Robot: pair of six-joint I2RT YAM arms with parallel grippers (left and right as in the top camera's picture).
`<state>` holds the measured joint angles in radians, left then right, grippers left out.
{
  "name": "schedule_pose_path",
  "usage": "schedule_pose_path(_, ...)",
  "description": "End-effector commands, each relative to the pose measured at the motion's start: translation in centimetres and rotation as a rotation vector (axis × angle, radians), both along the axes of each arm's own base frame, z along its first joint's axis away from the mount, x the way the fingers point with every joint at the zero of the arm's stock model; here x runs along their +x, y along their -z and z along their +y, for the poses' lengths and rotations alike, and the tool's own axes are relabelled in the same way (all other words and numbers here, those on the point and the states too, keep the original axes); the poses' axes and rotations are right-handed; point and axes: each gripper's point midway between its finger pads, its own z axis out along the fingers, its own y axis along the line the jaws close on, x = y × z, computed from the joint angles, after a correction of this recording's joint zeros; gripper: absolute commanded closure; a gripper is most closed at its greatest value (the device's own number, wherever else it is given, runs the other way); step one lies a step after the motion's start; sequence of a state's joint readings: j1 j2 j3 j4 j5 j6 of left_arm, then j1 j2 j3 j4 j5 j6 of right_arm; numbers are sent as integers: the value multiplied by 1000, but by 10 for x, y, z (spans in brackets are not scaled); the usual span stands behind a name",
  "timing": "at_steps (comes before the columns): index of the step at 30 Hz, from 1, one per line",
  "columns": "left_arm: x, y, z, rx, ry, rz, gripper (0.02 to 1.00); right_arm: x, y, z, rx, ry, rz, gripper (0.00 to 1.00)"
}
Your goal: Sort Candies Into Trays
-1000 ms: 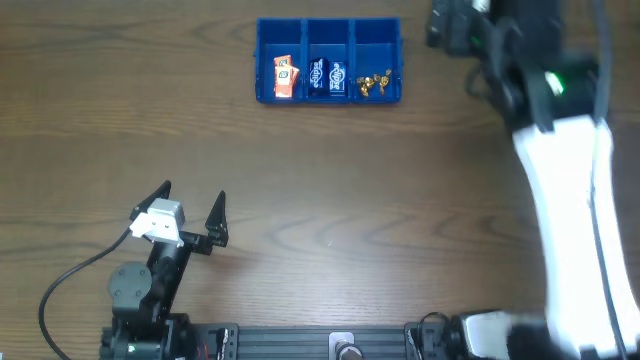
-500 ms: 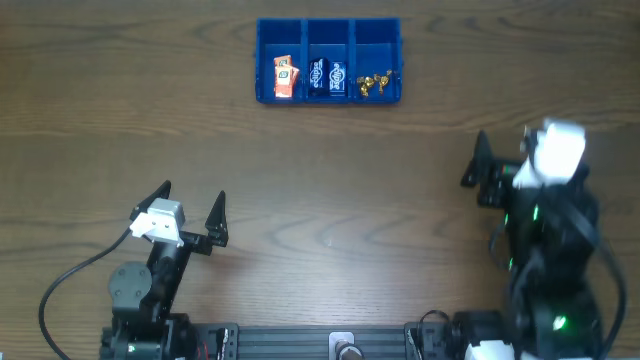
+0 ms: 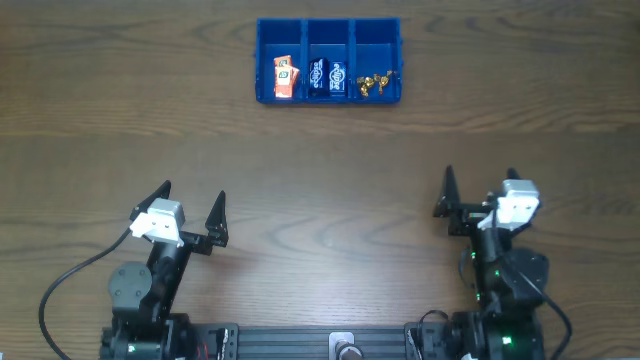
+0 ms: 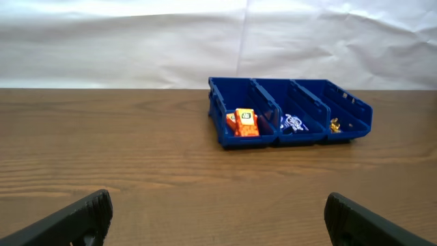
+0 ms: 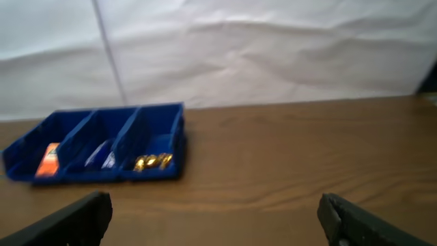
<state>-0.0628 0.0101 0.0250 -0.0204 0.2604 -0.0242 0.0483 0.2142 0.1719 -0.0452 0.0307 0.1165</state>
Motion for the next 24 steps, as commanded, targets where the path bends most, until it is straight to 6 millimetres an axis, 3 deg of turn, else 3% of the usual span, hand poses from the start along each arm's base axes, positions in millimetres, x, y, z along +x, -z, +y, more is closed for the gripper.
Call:
schedule_pose_path(1,-1,16,-3,15,19,42,18,0,20,13,-6,-76,9,3)
schedule_pose_path(11,-1,16,-3,15,19,42,20,-6,35,15,-2,-85,-31,3)
schedule_pose_path(24,-1,16,-3,15,19,42,20,-9,41,14,-7,-80,-14,3)
